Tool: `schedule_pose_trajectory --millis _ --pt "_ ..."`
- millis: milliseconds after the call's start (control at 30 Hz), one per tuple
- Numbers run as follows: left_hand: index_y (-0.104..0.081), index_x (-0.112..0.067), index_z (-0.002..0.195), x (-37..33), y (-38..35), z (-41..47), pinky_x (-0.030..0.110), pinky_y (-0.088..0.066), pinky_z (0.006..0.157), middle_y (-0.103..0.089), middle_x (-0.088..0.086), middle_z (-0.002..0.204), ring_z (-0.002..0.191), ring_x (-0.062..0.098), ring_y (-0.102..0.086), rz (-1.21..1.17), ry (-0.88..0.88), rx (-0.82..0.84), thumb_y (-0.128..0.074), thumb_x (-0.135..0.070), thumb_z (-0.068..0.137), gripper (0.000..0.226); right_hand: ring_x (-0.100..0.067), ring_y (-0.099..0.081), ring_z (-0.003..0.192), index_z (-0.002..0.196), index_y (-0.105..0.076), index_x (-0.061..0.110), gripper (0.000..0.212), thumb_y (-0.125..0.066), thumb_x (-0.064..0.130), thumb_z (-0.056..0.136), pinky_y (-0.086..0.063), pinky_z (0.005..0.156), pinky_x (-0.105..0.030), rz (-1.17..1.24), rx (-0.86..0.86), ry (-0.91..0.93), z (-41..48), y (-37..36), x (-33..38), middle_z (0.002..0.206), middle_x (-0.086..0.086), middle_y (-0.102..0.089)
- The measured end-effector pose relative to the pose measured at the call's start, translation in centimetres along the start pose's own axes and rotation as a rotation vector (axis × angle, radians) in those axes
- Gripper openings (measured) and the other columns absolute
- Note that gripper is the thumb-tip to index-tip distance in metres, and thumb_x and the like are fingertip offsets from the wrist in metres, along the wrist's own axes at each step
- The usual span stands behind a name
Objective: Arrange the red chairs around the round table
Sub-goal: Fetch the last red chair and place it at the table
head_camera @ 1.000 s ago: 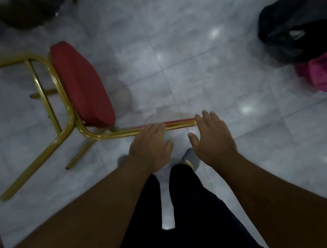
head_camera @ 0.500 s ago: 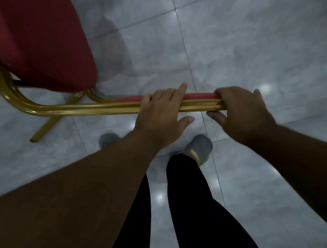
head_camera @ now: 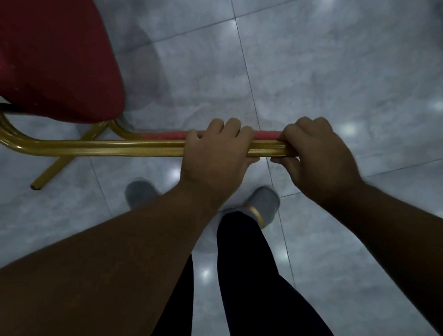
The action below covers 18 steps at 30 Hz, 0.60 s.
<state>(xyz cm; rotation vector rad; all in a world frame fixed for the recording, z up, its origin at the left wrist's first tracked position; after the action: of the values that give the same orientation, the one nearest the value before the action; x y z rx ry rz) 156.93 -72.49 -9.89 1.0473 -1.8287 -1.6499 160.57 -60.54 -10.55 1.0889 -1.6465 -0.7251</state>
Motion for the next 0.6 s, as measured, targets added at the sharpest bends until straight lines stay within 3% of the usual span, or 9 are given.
schedule_pose_trajectory --millis 133,333,433,533,600 --pt "-0.064 -0.018 0.097 0.7 3.1 -1.6 0.035 -0.042 0.065 -0.064 0.003 0.09 0.081 0.027 -0.062 -0.005 0.028 -0.024 -0.078 -0.049 0.08 0.038 -0.028 -0.048 0.082 0.098 -0.061 0.012 0.028 -0.079 0.022 0.079 -0.039 0.063 -0.037 -0.014 -0.061 0.002 -1.2 2.7 2.9 0.09 -0.007 -0.057" --pt "-0.068 -0.017 0.104 3.4 12.2 -6.0 0.043 -0.048 0.075 -0.066 0.003 0.094 0.085 0.028 -0.059 -0.267 0.041 -0.096 -0.065 -0.041 0.09 0.028 -0.027 -0.049 0.084 0.1 -0.065 0.017 0.022 -0.075 0.024 0.081 -0.031 0.07 -0.034 -0.027 -0.201 0.012 -4.5 10.8 10.5 0.089 -0.004 -0.057" --pt "-0.07 -0.013 0.107 5.4 18.7 -9.2 0.045 -0.049 0.076 -0.068 0.005 0.095 0.085 0.03 -0.061 -0.375 0.037 -0.174 -0.072 -0.032 0.089 0.026 -0.028 -0.052 0.088 0.108 -0.071 0.018 0.025 -0.066 0.027 0.086 -0.035 0.074 -0.036 0.045 -0.303 0.02 -7.1 15.9 16.1 0.093 -0.003 -0.06" --pt "-0.073 -0.008 0.107 7.5 25.1 -13.0 0.038 -0.048 0.082 -0.069 0.005 0.095 0.088 0.025 -0.059 -0.477 0.054 -0.249 -0.073 -0.025 0.089 0.025 -0.026 -0.054 0.098 0.12 -0.069 0.02 0.032 -0.062 0.032 0.091 -0.042 0.086 -0.041 0.119 -0.332 0.104 -9.8 20.3 22.1 0.104 -0.001 -0.064" --pt "-0.073 -0.007 0.106 9.1 28.9 -15.7 0.03 -0.044 0.083 -0.068 0.004 0.094 0.088 0.021 -0.056 -0.531 0.069 -0.294 -0.074 -0.021 0.088 0.023 -0.026 -0.056 0.106 0.124 -0.066 0.019 0.038 -0.064 0.038 0.091 -0.038 0.097 -0.038 0.158 -0.333 0.101 -11.7 22.5 24.1 0.113 -0.001 -0.065"
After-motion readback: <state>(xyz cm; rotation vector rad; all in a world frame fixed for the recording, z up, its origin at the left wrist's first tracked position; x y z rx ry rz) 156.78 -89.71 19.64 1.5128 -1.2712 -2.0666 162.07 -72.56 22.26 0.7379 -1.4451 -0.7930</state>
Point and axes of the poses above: each hand's wrist, its own z-axis towards the middle knuckle, its own y-axis out of the back of the hand, x = y × z, the point moved 10 cm from there along z, towards the middle knuckle
